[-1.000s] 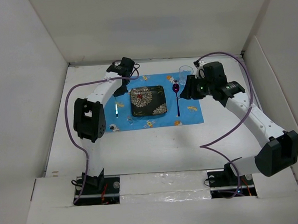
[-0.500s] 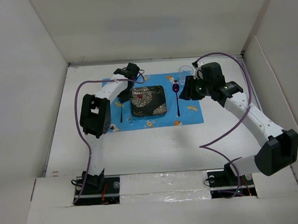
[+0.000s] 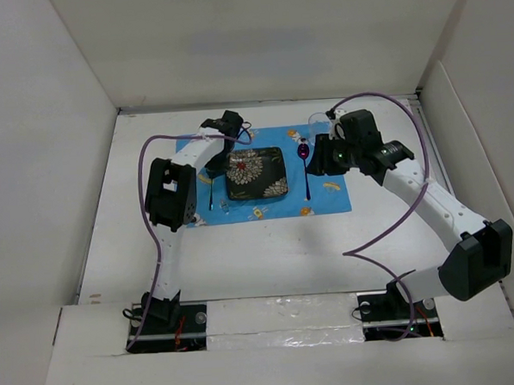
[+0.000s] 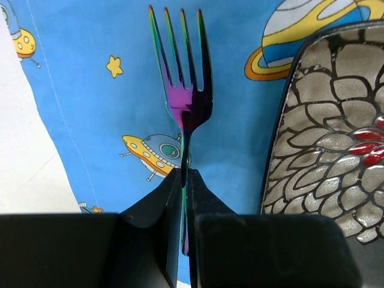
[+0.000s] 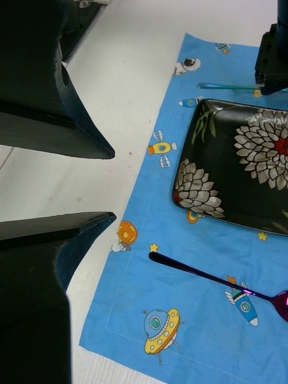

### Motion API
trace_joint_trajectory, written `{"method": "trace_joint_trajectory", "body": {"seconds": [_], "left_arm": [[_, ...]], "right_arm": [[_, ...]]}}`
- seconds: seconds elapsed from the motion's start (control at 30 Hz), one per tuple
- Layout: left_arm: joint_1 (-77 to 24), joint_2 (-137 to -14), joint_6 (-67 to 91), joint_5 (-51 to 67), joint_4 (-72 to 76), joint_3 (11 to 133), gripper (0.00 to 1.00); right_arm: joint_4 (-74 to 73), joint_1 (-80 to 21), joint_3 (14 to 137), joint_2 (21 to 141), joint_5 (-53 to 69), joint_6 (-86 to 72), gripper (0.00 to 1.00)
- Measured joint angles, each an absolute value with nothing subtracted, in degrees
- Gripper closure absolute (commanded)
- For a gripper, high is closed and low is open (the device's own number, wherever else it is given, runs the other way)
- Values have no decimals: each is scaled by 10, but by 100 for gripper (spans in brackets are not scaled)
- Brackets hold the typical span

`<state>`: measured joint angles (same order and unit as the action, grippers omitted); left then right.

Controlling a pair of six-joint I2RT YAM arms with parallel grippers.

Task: Set the dinner table for one person

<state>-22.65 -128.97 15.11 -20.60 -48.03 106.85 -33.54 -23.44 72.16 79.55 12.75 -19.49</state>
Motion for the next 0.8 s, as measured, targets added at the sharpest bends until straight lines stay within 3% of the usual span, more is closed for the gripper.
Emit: {"method": "trace_joint_trajectory", "body": {"seconds": [0.07, 0.13, 0.27, 0.3, 0.4, 0.47, 0.57, 0.6, 0.67, 0.8], "left_arm": [[-227, -1290, 153, -210, -479, 1070, 100], [-227, -1290, 157, -216, -480, 1070, 92], [-227, -1290, 168, -232, -480, 1070, 67], [-227, -1289, 170, -236, -480, 1069, 56], [-227, -1288, 177, -242, -475, 1065, 39], [-226, -1286, 181, -243, -475, 1063, 37], [-226, -1275, 184, -244, -476, 1063, 33], [-226, -1267, 186, -244, -477, 1063, 34], [-226, -1241, 189, -241, -478, 1063, 35], [-224, -1141, 196, -209, -460, 1064, 34]], "right_arm": [[-337, -237, 722, 795, 124, -196, 53], [-339, -237, 722, 795, 124, -197, 50], [-340, -237, 722, 795, 120, -199, 45], [-340, -237, 722, 795, 119, -199, 45], [-341, -237, 722, 796, 118, -199, 45], [-343, -237, 724, 798, 117, -199, 45], [-348, -237, 733, 802, 112, -199, 57], [-351, -237, 739, 802, 110, -199, 74], [-354, -237, 752, 801, 105, -200, 100], [-356, -237, 781, 788, 93, -203, 100]]}}
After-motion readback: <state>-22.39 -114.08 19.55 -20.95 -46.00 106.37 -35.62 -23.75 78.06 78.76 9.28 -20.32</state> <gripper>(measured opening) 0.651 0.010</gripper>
